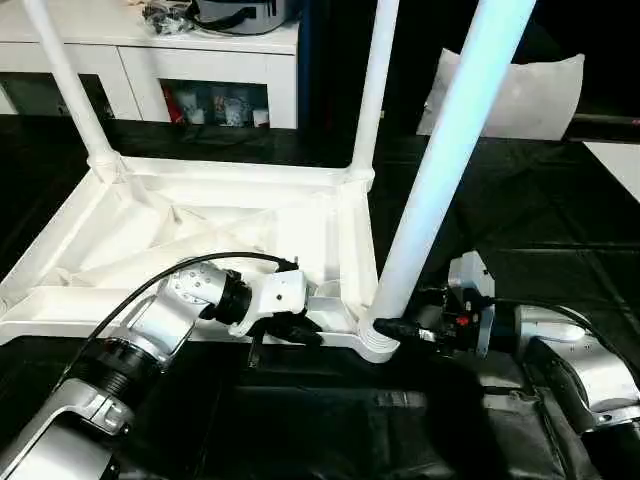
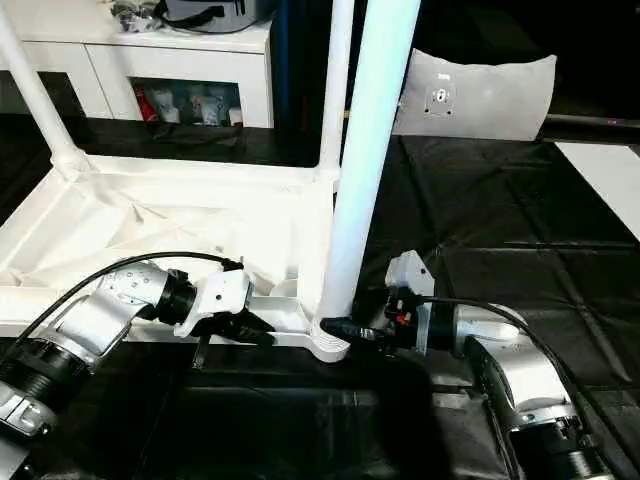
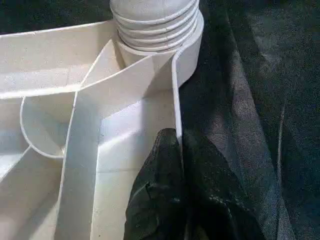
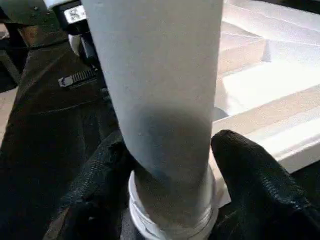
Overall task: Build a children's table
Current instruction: Rotate leg to tighten
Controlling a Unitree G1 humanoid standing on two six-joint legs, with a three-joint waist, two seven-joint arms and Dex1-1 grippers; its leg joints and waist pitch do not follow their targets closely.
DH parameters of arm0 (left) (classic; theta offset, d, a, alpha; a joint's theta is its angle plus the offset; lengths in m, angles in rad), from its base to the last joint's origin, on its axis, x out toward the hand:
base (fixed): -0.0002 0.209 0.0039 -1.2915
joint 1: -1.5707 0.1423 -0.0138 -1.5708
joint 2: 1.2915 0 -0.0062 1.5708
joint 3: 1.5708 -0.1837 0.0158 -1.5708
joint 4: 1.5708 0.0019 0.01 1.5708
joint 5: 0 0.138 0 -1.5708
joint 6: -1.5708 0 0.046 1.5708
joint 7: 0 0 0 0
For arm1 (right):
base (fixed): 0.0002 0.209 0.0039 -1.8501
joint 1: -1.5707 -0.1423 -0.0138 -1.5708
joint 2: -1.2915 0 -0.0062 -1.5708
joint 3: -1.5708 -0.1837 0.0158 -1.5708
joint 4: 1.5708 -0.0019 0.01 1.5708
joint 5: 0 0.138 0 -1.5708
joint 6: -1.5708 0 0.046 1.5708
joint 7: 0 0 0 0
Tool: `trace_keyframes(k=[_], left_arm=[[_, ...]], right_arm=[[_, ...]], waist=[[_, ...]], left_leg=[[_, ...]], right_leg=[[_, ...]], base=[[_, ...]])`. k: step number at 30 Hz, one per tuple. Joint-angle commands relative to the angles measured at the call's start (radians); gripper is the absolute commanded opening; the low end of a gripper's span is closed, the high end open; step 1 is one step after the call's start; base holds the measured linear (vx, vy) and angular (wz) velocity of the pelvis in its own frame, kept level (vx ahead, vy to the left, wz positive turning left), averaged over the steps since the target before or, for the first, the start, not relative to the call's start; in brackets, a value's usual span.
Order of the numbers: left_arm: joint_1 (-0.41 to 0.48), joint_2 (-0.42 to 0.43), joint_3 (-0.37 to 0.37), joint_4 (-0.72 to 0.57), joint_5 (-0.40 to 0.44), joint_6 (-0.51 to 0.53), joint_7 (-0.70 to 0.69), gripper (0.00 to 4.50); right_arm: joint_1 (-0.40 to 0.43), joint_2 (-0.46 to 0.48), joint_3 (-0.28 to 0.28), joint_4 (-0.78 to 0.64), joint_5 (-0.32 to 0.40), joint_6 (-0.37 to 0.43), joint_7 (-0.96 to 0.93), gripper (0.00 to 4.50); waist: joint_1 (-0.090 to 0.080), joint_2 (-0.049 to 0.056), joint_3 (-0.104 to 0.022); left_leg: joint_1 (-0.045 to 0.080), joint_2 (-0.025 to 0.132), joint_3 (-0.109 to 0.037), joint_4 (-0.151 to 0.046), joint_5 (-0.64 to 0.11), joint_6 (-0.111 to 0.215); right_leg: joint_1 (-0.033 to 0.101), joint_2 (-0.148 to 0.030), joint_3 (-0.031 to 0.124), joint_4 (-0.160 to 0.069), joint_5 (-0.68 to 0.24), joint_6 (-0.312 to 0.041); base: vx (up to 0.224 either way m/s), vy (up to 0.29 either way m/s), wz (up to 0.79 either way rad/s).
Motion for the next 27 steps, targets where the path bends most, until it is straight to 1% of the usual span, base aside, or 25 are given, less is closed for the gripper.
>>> trace_keyframes(k=[1,3,5,7,8,9,11,12,13,16,17,18,19,20,21,22,23,24,25,26,27], left_arm=[[-0.002,0.007,-0.034,0.017,0.039,-0.01,-0.039,0.0],[-0.003,0.006,-0.035,0.019,0.04,-0.009,-0.04,0.0],[-0.004,0.005,-0.035,0.019,0.04,-0.008,-0.04,0.0],[-0.007,0.007,-0.034,0.023,0.039,-0.008,-0.043,0.0],[-0.009,0.007,-0.034,0.026,0.039,-0.008,-0.044,0.0],[-0.009,0.007,-0.034,0.026,0.039,-0.008,-0.044,0.0],[-0.011,0.008,-0.033,0.028,0.039,-0.009,-0.045,0.0],[-0.013,0.006,-0.031,0.032,0.037,-0.006,-0.046,0.0],[-0.013,0.006,-0.031,0.032,0.037,-0.006,-0.046,0.0],[-0.014,0.002,-0.023,0.027,0.026,0.018,-0.047,0.0],[-0.015,-0.001,-0.019,0.023,0.021,0.043,-0.043,0.0],[-0.021,-0.011,-0.013,0.018,0.021,0.096,-0.021,0.0],[-0.025,-0.018,-0.009,0.018,0.022,0.124,-0.006,0.0],[-0.028,-0.025,-0.005,0.018,0.021,0.139,0.006,0.0],[-0.034,-0.041,0.003,0.016,0.016,0.17,0.027,0.0],[-0.041,-0.055,0.011,0.017,0.012,0.194,0.046,0.0],[-0.05,-0.074,0.021,0.02,0.01,0.212,0.075,0.0],[-0.051,-0.078,0.022,0.021,0.009,0.215,0.081,0.0],[-0.071,-0.13,0.045,0.037,0.006,0.256,0.159,0.0],[-0.079,-0.153,0.054,0.046,0.004,0.271,0.192,0.0],[-0.092,-0.197,0.069,0.065,0.007,0.302,0.263,0.0]], right_arm=[[-0.016,-0.023,0.008,0.009,0.005,0.012,0.033,2.54],[-0.017,-0.03,0.012,0.012,0.01,0.023,0.053,2.4],[-0.018,-0.031,0.012,0.013,0.011,0.025,0.056,2.17],[-0.022,-0.031,0.013,0.018,0.01,0.032,0.072,2.12],[-0.023,-0.031,0.013,0.02,0.009,0.033,0.076,2.09],[-0.023,-0.031,0.013,0.02,0.009,0.034,0.076,1.96],[-0.025,-0.031,0.014,0.022,0.011,0.036,0.081,1.92],[-0.025,-0.03,0.015,0.019,0.017,0.045,0.088,1.91],[-0.025,-0.03,0.015,0.019,0.017,0.045,0.088,1.91],[-0.017,-0.028,0.018,0.004,0.031,0.066,0.093,1.9],[-0.011,-0.024,0.017,-0.005,0.038,0.077,0.089,1.9],[0.001,-0.012,0.012,-0.025,0.051,0.105,0.066,1.9],[0.007,-0.005,0.011,-0.036,0.054,0.123,0.049,1.9],[0.012,0.0,0.013,-0.044,0.048,0.127,0.034,1.9],[0.02,0.012,0.017,-0.056,0.035,0.138,-0.002,1.9],[0.022,0.026,0.021,-0.063,0.022,0.15,-0.038,1.9],[0.023,0.048,0.026,-0.065,-0.003,0.164,-0.095,1.9],[0.023,0.052,0.027,-0.065,-0.006,0.165,-0.103,1.9],[0.017,0.123,0.027,-0.067,-0.031,0.181,-0.215,1.9],[0.014,0.156,0.024,-0.069,-0.035,0.186,-0.26,1.9],[0.004,0.222,0.02,-0.066,-0.042,0.201,-0.345,1.9]], waist=[[0.004,-0.01,-0.063],[0.003,-0.013,-0.063],[0.004,-0.012,-0.063],[0.005,-0.012,-0.064],[0.005,-0.009,-0.064],[0.004,-0.01,-0.064],[0.005,-0.011,-0.065],[0.005,-0.009,-0.064],[0.006,-0.01,-0.064],[0.006,-0.009,-0.063],[0.006,-0.01,-0.064],[0.007,-0.009,-0.064],[0.007,-0.011,-0.063],[0.009,-0.011,-0.062],[0.01,-0.011,-0.062],[0.013,-0.007,-0.06],[0.01,-0.008,-0.057],[0.011,-0.008,-0.055],[0.009,-0.002,-0.052],[0.005,-0.004,-0.05],[0.002,-0.005,-0.05]], left_leg=[[0.001,0.066,-0.019,-0.07,-0.002,0.097],[0.0,0.065,-0.019,-0.069,-0.004,0.099],[-0.001,0.065,-0.019,-0.069,0.0,0.1],[0.0,0.066,-0.019,-0.069,0.005,0.1],[0.0,0.066,-0.02,-0.069,0.01,0.102],[0.0,0.065,-0.019,-0.068,0.009,0.102],[-0.001,0.065,-0.019,-0.068,0.012,0.104],[0.0,0.065,-0.02,-0.069,0.009,0.104],[0.001,0.066,-0.019,-0.069,0.006,0.103],[0.001,0.066,-0.019,-0.07,0.0,0.097],[0.001,0.066,-0.019,-0.069,0.003,0.096],[0.001,0.066,-0.019,-0.069,0.004,0.096],[0.002,0.067,-0.018,-0.07,0.01,0.096],[0.003,0.067,-0.019,-0.07,0.011,0.096],[0.003,0.067,-0.019,-0.07,0.003,0.095],[0.004,0.066,-0.019,-0.071,-0.011,0.086],[0.005,0.067,-0.018,-0.075,-0.03,0.071],[0.007,0.067,-0.02,-0.077,-0.048,0.061],[0.007,0.065,-0.019,-0.078,-0.086,0.041],[0.007,0.064,-0.018,-0.079,-0.098,0.029],[0.009,0.061,-0.021,-0.082,-0.123,0.008]], right_leg=[[0.047,-0.102,0.053,-0.059,0.059,-0.284],[0.047,-0.102,0.054,-0.06,0.056,-0.284],[0.047,-0.102,0.054,-0.06,0.054,-0.284],[0.047,-0.102,0.053,-0.059,0.058,-0.284],[0.046,-0.102,0.053,-0.058,0.065,-0.285],[0.046,-0.101,0.052,-0.058,0.065,-0.286],[0.047,-0.102,0.053,-0.057,0.074,-0.287],[0.046,-0.101,0.052,-0.058,0.069,-0.287],[0.046,-0.101,0.052,-0.059,0.064,-0.287],[0.046,-0.102,0.052,-0.059,0.054,-0.288],[0.046,-0.101,0.053,-0.058,0.059,-0.289],[0.046,-0.102,0.052,-0.058,0.06,-0.291],[0.046,-0.101,0.053,-0.057,0.065,-0.292],[0.044,-0.102,0.053,-0.059,0.057,-0.289],[0.044,-0.103,0.053,-0.061,0.044,-0.289],[0.043,-0.104,0.053,-0.064,0.017,-0.286],[0.04,-0.102,0.052,-0.069,-0.024,-0.279],[0.039,-0.103,0.051,-0.074,-0.058,-0.274],[0.037,-0.102,0.053,-0.08,-0.12,-0.263],[0.035,-0.101,0.054,-0.083,-0.148,-0.256],[0.033,-0.103,0.053,-0.091,-0.216,-0.239]], base=[[0.0,0.0,0.0],[0.0,0.0,0.0],[0.0,0.0,0.0],[0.0,0.0,0.0],[0.0,0.0,0.0],[0.0,0.0,0.0],[0.0,0.0,0.0],[0.0,0.0,0.0],[0.0,0.0,0.0],[0.0,0.0,0.0],[0.0,0.0,0.0],[0.0,0.0,0.0],[0.0,0.0,0.0],[0.0,0.0,0.0],[0.0,0.0,0.0],[0.0,0.0,0.0],[0.0,0.0,0.0],[0.0,0.0,0.0],[0.0,0.0,0.0],[0.0,0.0,0.0],[0.0,0.0,0.0]])
